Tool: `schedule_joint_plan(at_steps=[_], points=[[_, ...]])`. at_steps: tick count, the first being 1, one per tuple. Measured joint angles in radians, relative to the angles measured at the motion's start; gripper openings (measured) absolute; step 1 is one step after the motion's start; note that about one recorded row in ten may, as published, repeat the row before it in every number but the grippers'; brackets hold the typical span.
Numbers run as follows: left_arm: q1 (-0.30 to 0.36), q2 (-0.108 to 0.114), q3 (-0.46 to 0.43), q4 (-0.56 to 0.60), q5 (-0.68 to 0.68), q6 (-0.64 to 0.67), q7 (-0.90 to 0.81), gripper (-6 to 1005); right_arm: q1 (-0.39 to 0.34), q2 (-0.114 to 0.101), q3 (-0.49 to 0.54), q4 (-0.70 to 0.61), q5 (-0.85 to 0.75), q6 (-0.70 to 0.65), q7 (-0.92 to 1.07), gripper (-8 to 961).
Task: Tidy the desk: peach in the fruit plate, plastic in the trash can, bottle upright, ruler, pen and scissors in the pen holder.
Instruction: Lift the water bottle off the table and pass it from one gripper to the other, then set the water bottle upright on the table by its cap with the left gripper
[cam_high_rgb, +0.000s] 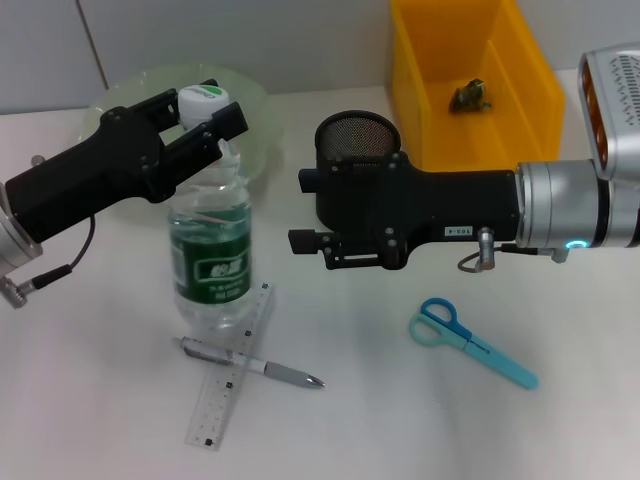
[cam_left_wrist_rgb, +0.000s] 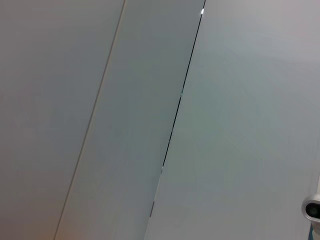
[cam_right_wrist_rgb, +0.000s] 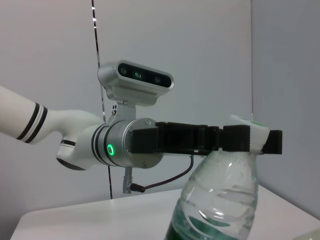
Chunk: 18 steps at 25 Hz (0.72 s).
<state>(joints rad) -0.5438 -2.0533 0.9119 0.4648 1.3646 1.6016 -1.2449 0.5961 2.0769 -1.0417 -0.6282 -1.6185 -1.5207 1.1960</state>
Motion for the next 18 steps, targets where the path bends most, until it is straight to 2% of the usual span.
schedule_joint_plan(at_steps=[3,8,10,15,18], points=[[0.001,0.001,0.0,0.0,0.0,-0.002,0.0,446,-0.002,0.0,0.002,-0.006,0.0,0.0,0.003,694],[0.002,0.002,0.0,0.0,0.0,-0.002,0.0,446,-0.023,0.0,0.011,-0.022,0.0,0.0,0.005,695],[0.024,0.006,-0.035,0.001,0.002,-0.02,0.042,446,-0.039,0.0,0.019,-0.037,0.0,0.002,0.006,695],[0.043,0.007,-0.071,0.001,0.002,-0.029,0.114,447,-0.079,0.0,0.096,-0.055,0.001,0.014,0.007,707],[0.048,0.0,-0.094,-0.002,0.002,-0.047,0.162,448,-0.096,0.0,0.143,-0.049,0.001,0.024,0.005,716]])
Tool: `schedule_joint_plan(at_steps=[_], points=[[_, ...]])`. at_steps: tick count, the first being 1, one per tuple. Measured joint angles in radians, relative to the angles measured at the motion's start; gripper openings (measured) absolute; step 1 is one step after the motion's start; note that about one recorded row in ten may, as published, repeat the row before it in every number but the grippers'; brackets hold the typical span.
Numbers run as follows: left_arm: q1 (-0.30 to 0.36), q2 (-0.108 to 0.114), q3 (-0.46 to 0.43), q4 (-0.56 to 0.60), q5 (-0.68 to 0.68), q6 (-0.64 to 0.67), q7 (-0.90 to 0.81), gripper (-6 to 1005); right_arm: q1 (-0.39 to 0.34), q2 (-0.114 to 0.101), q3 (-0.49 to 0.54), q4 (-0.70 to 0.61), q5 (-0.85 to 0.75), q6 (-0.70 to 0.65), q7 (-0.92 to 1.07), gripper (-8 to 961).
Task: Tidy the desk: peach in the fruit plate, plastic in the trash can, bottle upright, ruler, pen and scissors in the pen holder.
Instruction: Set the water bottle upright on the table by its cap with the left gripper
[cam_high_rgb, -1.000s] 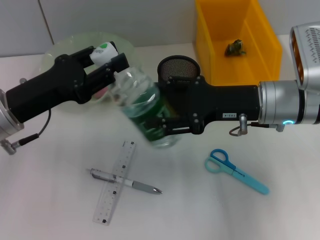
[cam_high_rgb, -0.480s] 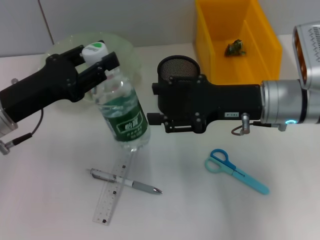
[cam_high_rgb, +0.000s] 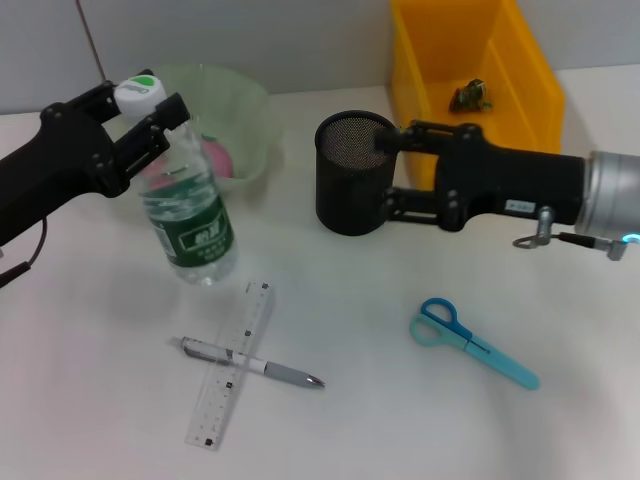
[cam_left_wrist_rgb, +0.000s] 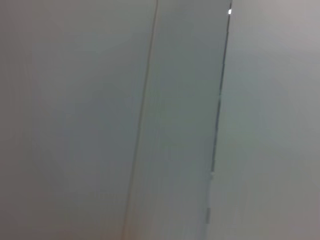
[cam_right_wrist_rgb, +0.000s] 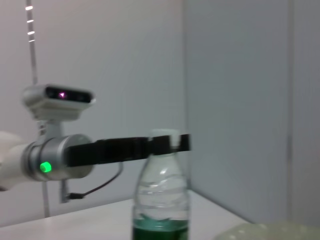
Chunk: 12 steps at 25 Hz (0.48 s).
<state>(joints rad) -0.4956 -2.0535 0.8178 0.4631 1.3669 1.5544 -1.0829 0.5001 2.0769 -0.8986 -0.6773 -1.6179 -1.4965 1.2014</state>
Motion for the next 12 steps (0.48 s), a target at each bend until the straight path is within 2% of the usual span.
schedule_joint_plan(at_steps=[7,12], points=[[-0.001,-0.01,-0.004,-0.007,0.0,-0.092,0.076,447,-0.013,-0.004,0.009,0.016,-0.002,0.058,0.023,737],[-0.005,-0.011,-0.002,-0.007,0.002,-0.122,0.085,447,-0.006,-0.003,0.004,0.013,-0.061,0.068,0.04,752]])
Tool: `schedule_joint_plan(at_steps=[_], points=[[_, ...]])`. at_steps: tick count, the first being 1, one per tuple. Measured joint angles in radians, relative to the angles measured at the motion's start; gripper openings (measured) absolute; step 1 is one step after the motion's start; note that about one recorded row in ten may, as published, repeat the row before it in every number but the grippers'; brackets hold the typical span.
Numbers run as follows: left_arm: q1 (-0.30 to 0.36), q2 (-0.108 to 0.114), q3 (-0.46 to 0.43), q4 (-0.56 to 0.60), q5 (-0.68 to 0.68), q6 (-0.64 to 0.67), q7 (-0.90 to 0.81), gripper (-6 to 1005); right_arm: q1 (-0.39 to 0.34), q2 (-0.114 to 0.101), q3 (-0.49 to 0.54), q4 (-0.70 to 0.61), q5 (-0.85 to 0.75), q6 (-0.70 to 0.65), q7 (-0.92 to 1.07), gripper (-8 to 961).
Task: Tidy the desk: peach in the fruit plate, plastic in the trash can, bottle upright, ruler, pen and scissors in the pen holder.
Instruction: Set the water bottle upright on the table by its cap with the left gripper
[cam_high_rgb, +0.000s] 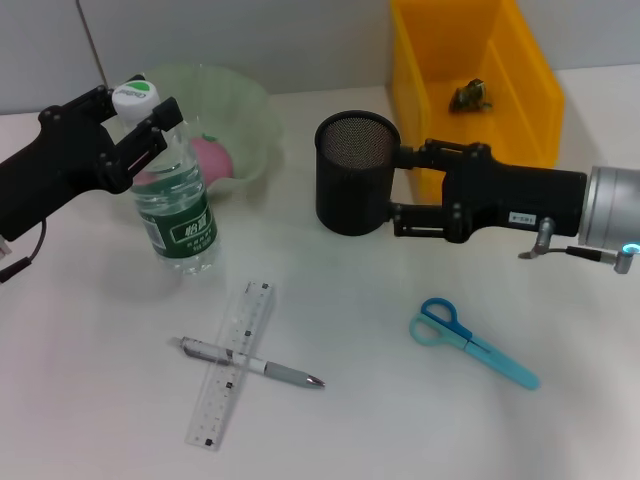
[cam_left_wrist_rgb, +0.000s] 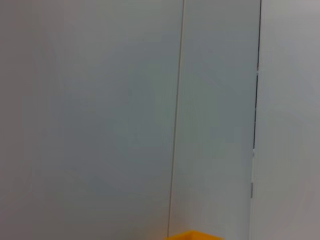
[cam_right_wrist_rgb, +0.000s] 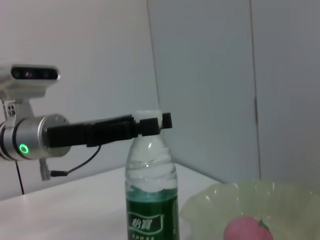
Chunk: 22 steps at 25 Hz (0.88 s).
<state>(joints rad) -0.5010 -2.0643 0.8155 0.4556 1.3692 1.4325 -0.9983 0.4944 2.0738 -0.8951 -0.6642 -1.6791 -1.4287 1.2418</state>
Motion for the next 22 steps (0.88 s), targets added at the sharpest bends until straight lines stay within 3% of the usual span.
schedule_joint_plan(at_steps=[12,22], points=[[-0.005,-0.005,-0.007,-0.043,-0.014,-0.046,0.099,448,-0.006,0.005,0.009,0.007,0.006,0.048,0.0,830],[-0.008,-0.006,-0.007,-0.161,-0.109,-0.065,0.28,446,-0.006,0.005,0.008,0.01,0.007,0.059,0.0,838]])
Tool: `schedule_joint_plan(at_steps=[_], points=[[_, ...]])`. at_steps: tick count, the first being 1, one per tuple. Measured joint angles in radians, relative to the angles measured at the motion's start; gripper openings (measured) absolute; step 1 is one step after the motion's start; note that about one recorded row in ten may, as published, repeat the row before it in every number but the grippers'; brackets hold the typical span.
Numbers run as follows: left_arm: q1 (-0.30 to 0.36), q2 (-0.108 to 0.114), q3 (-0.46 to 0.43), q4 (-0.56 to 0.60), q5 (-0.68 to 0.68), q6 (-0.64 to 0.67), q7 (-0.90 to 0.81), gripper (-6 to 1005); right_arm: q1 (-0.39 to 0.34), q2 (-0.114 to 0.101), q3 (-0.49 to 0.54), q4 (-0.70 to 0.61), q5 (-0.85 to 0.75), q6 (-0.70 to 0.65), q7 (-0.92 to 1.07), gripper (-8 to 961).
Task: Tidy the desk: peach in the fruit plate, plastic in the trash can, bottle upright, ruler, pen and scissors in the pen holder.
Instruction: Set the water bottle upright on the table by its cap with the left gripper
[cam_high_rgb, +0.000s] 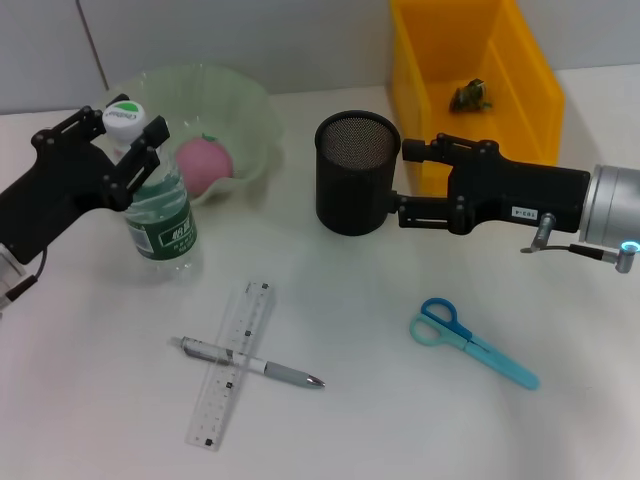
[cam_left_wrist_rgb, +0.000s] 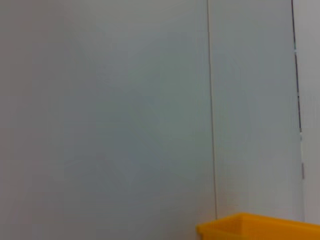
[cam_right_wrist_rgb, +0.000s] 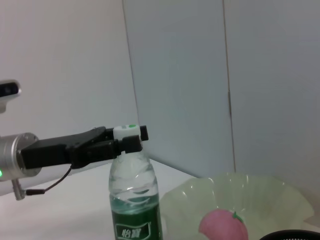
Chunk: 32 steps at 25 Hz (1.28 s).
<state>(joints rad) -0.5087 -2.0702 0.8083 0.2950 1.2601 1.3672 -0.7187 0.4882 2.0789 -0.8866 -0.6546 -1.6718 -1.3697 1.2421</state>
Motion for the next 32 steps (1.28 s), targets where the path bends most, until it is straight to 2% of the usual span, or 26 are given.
schedule_joint_plan(at_steps=[3,10,24,32], points=[[-0.003,-0.002,0.0,-0.048,-0.033,-0.008,0.069,447,0.002,0.001,0.0,0.004,0.001,0.001,-0.003,837],[-0.013,-0.004,0.002,-0.084,-0.053,-0.026,0.107,447,0.006,0.001,0.0,0.006,0.001,0.003,-0.007,837],[-0.023,-0.006,0.0,-0.101,-0.071,-0.048,0.126,446,0.009,0.001,0.0,0.003,0.001,0.003,-0.009,836],[-0.015,-0.007,0.001,-0.111,-0.081,-0.045,0.14,489,0.008,0.001,-0.001,0.001,0.001,0.003,-0.01,836]])
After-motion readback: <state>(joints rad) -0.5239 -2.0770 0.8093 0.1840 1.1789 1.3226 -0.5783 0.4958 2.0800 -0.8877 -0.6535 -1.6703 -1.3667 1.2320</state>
